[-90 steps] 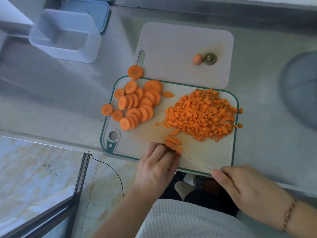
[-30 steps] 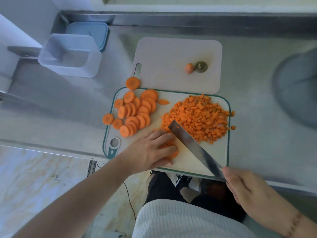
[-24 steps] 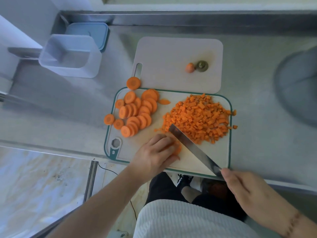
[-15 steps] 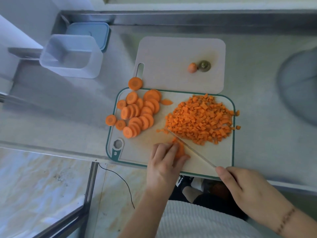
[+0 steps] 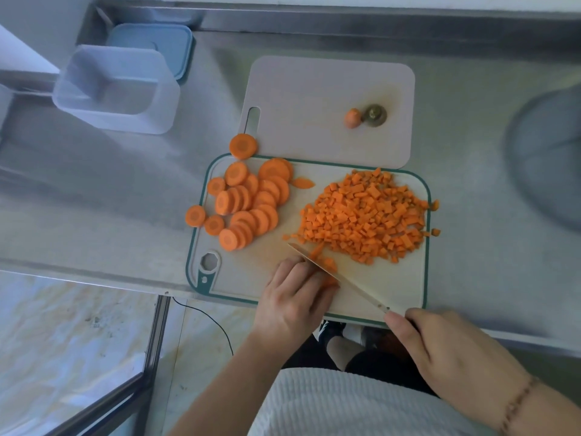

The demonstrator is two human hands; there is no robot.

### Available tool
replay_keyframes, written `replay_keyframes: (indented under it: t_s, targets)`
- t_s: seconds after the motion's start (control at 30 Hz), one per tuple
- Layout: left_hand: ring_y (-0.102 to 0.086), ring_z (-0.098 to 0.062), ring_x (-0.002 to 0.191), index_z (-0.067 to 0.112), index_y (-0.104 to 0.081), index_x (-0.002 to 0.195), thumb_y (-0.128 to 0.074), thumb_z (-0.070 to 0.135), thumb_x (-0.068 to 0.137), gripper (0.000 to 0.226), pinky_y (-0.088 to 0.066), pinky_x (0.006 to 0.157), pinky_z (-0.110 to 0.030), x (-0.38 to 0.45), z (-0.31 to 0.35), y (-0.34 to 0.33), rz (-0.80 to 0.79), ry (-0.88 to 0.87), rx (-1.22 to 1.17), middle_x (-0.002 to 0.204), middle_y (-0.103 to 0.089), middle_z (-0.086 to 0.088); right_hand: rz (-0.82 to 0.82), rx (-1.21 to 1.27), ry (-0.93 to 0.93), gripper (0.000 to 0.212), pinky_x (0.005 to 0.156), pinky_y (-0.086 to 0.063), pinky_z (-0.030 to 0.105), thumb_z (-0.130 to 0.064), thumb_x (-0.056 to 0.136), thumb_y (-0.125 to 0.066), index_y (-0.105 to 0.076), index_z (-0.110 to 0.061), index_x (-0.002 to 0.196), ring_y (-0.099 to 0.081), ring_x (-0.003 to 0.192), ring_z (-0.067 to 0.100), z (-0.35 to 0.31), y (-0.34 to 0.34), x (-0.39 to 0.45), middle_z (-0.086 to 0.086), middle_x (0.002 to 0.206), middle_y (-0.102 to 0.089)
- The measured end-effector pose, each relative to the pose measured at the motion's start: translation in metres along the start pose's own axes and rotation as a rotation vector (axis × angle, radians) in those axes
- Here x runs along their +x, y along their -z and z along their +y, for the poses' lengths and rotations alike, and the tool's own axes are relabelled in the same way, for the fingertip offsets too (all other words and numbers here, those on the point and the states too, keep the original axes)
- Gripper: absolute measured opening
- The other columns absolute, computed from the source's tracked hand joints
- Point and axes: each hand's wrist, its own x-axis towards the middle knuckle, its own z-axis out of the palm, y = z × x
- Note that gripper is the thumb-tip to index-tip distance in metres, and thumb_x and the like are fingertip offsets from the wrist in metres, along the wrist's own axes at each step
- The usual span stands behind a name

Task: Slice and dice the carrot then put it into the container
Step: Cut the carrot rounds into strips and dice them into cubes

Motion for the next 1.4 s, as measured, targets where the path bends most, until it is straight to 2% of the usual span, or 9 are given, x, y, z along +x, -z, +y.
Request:
replay_keyframes:
  t_s: [0.2, 0.37, 0.53, 0.63, 0.83, 0.93, 1.13, 1.27, 1.4]
  targets:
    - [-0.065, -0.030, 0.099, 0.002, -0.077, 0.096, -0.079, 0.012, 0.088, 0.013, -0.055, 0.086, -0.039, 0.003, -0.002, 0.001, -0.005, -0.003, -0.045, 0.101, -0.070, -0.010, 0.017, -0.003, 0.061, 0.059, 0.050, -0.039, 0.023, -0.066, 0.088, -0.008, -0.045, -0.026, 0.065, -0.051, 0.053, 0.009, -0.012, -0.001, 0.028, -0.006, 0.055, -0.049]
    - [-0.067, -0.033, 0.087, 0.001, -0.077, 0.091, -0.081, 0.011, 0.088, 0.012, -0.055, 0.077, -0.042, 0.000, -0.003, 0.000, 0.028, -0.006, -0.049, 0.101, -0.070, -0.012, 0.051, 0.041, 0.089, 0.071, 0.048, -0.039, 0.027, -0.073, 0.085, 0.001, -0.044, -0.024, 0.061, -0.053, 0.052, 0.015, 0.006, -0.003, 0.014, 0.002, 0.051, -0.050]
    - [-0.065, -0.026, 0.093, 0.003, -0.078, 0.089, -0.078, 0.013, 0.091, 0.010, -0.056, 0.079, -0.038, 0.001, -0.001, 0.000, 0.066, -0.029, -0.047, 0.099, -0.071, -0.005, -0.008, -0.020, 0.051, 0.062, 0.056, -0.044, 0.028, -0.069, 0.082, -0.001, -0.043, -0.027, 0.064, -0.053, 0.057, 0.013, 0.006, -0.002, 0.002, -0.003, 0.058, -0.051]
    - [-0.066, -0.026, 0.096, 0.004, -0.079, 0.093, -0.077, 0.014, 0.092, 0.010, -0.056, 0.080, -0.038, 0.001, -0.001, 0.000, 0.057, -0.007, -0.061, 0.102, -0.072, -0.005, -0.016, -0.101, 0.048, 0.063, 0.060, -0.046, 0.029, -0.069, 0.079, 0.005, -0.042, -0.028, 0.070, -0.051, 0.057, 0.010, -0.003, -0.005, 0.010, -0.004, 0.062, -0.052]
    - [-0.067, -0.030, 0.090, 0.002, -0.078, 0.092, -0.078, 0.009, 0.090, 0.007, -0.056, 0.078, -0.039, 0.000, -0.002, 0.004, -0.019, -0.029, -0.041, 0.100, -0.072, -0.009, 0.019, 0.002, 0.068, 0.063, 0.051, -0.043, 0.026, -0.069, 0.086, -0.005, -0.045, -0.025, 0.065, -0.050, 0.051, 0.011, -0.006, -0.003, 0.020, -0.006, 0.054, -0.048]
    - [-0.066, -0.033, 0.093, -0.001, -0.076, 0.096, -0.074, 0.002, 0.090, 0.007, -0.055, 0.082, -0.040, -0.004, -0.001, 0.009, -0.043, -0.057, -0.014, 0.103, -0.071, -0.012, 0.044, 0.028, 0.082, 0.071, 0.050, -0.042, 0.030, -0.073, 0.086, 0.000, -0.044, -0.024, 0.059, -0.052, 0.053, 0.014, 0.005, -0.003, 0.010, 0.000, 0.049, -0.047]
    - [-0.068, -0.030, 0.097, 0.001, -0.077, 0.090, -0.074, -0.001, 0.089, 0.003, -0.056, 0.084, -0.039, -0.008, 0.000, 0.011, -0.015, -0.082, 0.001, 0.101, -0.074, -0.008, -0.015, 0.016, 0.050, 0.062, 0.053, -0.040, 0.028, -0.069, 0.083, -0.005, -0.042, -0.027, 0.059, -0.051, 0.053, 0.013, 0.001, -0.004, -0.002, -0.002, 0.051, -0.048]
    - [-0.069, -0.029, 0.095, 0.001, -0.078, 0.094, -0.072, 0.001, 0.091, 0.006, -0.057, 0.082, -0.037, -0.006, -0.002, 0.011, -0.017, -0.064, -0.028, 0.102, -0.074, -0.007, -0.006, -0.067, 0.065, 0.066, 0.054, -0.041, 0.028, -0.070, 0.079, 0.004, -0.044, -0.027, 0.066, -0.049, 0.055, 0.009, -0.015, -0.007, 0.016, -0.005, 0.060, -0.051]
    - [-0.069, -0.029, 0.093, 0.002, -0.078, 0.096, -0.073, 0.003, 0.092, 0.006, -0.056, 0.080, -0.037, -0.007, -0.003, 0.014, -0.029, -0.073, -0.031, 0.104, -0.074, -0.007, 0.029, -0.052, 0.096, 0.066, 0.050, -0.042, 0.028, -0.070, 0.085, -0.005, -0.047, -0.023, 0.067, -0.051, 0.054, 0.010, -0.023, -0.009, 0.026, -0.004, 0.060, -0.052]
